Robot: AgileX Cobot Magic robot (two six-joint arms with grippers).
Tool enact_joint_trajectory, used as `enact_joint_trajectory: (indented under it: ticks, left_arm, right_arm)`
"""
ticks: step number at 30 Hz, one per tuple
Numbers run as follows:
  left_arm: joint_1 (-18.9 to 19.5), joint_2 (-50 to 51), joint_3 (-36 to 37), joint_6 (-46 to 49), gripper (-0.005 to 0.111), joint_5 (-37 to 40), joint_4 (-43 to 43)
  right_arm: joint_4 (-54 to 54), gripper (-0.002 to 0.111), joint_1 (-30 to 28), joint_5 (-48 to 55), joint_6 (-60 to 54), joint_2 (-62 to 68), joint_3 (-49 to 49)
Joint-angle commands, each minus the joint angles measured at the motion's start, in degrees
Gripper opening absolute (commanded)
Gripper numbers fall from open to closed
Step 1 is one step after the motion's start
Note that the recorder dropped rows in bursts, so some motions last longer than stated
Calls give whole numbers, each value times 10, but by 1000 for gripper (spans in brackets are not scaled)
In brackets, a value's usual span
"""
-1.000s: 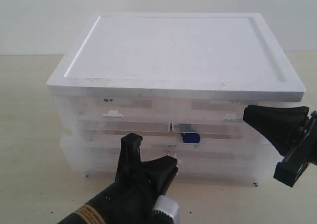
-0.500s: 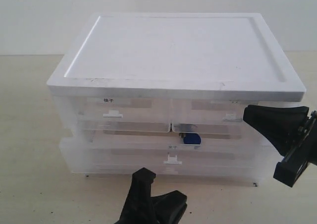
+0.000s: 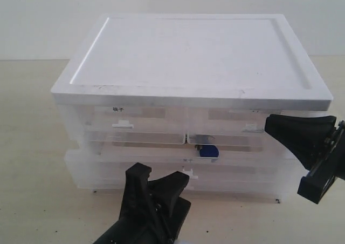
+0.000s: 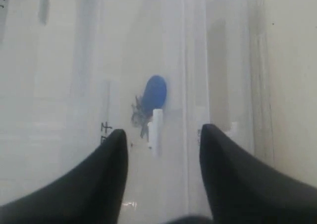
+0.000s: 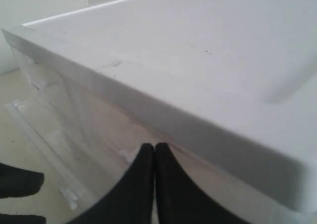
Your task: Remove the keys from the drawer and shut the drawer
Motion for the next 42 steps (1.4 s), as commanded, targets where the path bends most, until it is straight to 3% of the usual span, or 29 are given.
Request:
enact_joint_trajectory:
  ticks: [1, 13, 23, 25, 27, 30, 34, 39, 42]
  left_arm:
    - [21, 1, -7, -1, 33, 2, 36]
    - [68, 21, -34, -1, 33, 39, 39]
    - [70, 61, -34, -1, 25, -19, 39]
    - [70, 61, -34, -1, 20, -19, 35]
    - [70, 61, -34, 16, 5, -19, 27]
    - [70, 61, -34, 27, 4, -19, 10]
    - [60, 61, -34, 47, 4, -19, -51]
    - [2, 61, -34, 54, 4, -19, -70]
    - [-11, 61, -34, 57, 4, -19, -84]
  right_arm:
    - [14, 0, 0, 12, 0, 0, -3]
    - [14, 0, 0, 12, 0, 0, -3]
    - [14, 0, 0, 12, 0, 0, -3]
    - [14, 0, 0, 12, 0, 0, -3]
    - [14, 0, 0, 12, 0, 0, -3]
    - [14, 0, 0, 12, 0, 0, -3]
    - [14, 0, 0, 12, 0, 0, -3]
    - [14, 0, 0, 12, 0, 0, -3]
    - [14, 0, 0, 11, 0, 0, -3]
